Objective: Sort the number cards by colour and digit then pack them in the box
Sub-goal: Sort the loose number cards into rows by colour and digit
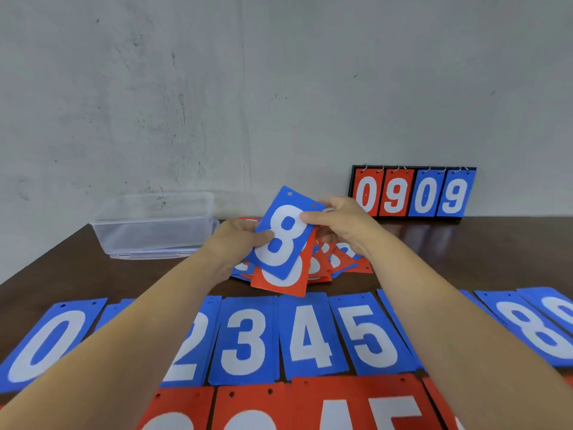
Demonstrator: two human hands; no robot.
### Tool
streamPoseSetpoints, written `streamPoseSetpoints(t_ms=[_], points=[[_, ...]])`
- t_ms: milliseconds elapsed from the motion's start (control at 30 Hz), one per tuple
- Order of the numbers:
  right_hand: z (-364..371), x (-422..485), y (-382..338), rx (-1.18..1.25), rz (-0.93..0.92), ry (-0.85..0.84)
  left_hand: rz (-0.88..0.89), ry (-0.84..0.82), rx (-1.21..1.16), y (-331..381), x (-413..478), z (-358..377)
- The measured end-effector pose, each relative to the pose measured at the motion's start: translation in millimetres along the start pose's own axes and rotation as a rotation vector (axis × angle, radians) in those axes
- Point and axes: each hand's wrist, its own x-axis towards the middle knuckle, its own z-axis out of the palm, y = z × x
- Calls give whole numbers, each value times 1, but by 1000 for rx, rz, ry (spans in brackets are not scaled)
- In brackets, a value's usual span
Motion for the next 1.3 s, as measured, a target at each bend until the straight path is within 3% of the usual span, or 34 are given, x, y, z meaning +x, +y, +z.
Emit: streamPoseSetpoints(t_ms=[100,233,433,733,1100,1300], points=[[7,-24,16,-9,84,-4,-23,36,-113,-6,-8,7],[13,-47,29,-61,26,96,-57,5,-171,-13,-20,26],[-7,-74,43,-193,15,136,-83,-61,-115,-14,-36,50],[-48,-110,52,-128,-3,131,-3,-92,-74,6,-61,87],[-180,-137,99,-146,30,158,-43,-28,-193,35,-81,212],[-283,-159,130,-70,15,271,-111,2,-224,41,-107,282]])
